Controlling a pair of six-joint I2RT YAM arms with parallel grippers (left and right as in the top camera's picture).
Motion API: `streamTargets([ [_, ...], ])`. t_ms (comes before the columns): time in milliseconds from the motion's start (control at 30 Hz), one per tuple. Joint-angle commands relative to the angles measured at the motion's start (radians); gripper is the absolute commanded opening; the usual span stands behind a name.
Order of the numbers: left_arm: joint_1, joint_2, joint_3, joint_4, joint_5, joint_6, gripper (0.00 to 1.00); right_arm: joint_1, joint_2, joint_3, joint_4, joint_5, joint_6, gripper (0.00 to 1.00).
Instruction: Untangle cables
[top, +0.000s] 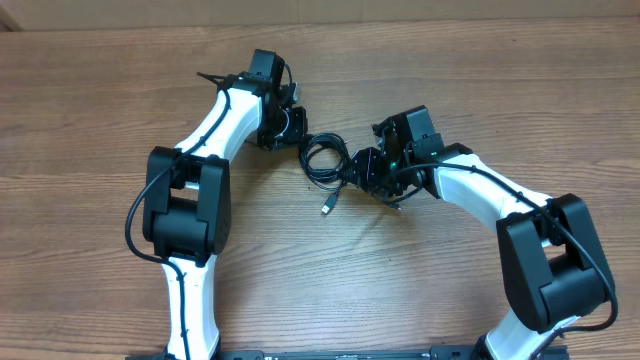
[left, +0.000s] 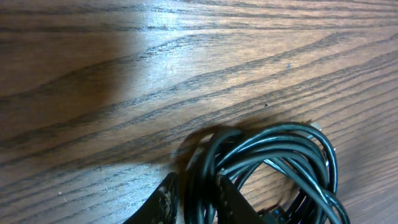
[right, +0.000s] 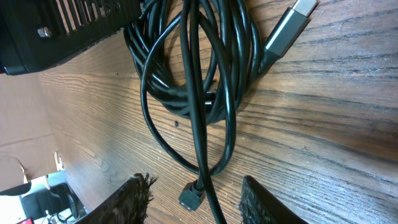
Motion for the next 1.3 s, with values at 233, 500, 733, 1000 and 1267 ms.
streamTargets([
  [233, -0.012, 0.022, 0.001, 0.003, -0.080, -0.009, 0.04, 0.002, 0.001, 0.020, 0.002, 0.011, -0.008, 0.54],
  [500, -0.024, -0.006, 0.009, -0.008, -0.068, -0.008, 0.04, 0.001, 0.001, 0.020, -0.020, 0.091, -0.001, 0.74],
  [733, -0.026, -0.143, 0.010, -0.017, -0.068, 0.058, 0.04, -0.003, 0.001, 0.021, -0.037, 0.269, 0.084, 0.87],
  [1000, -0.032, -0.228, 0.010, -0.080, -0.081, 0.175, 0.04, -0.063, 0.001, 0.035, 0.010, 0.241, 0.084, 1.00],
  [1267, -0.032, -0.228, 0.010, -0.124, -0.082, 0.175, 0.04, -0.115, 0.001, 0.034, -0.011, 0.241, 0.110, 1.00],
])
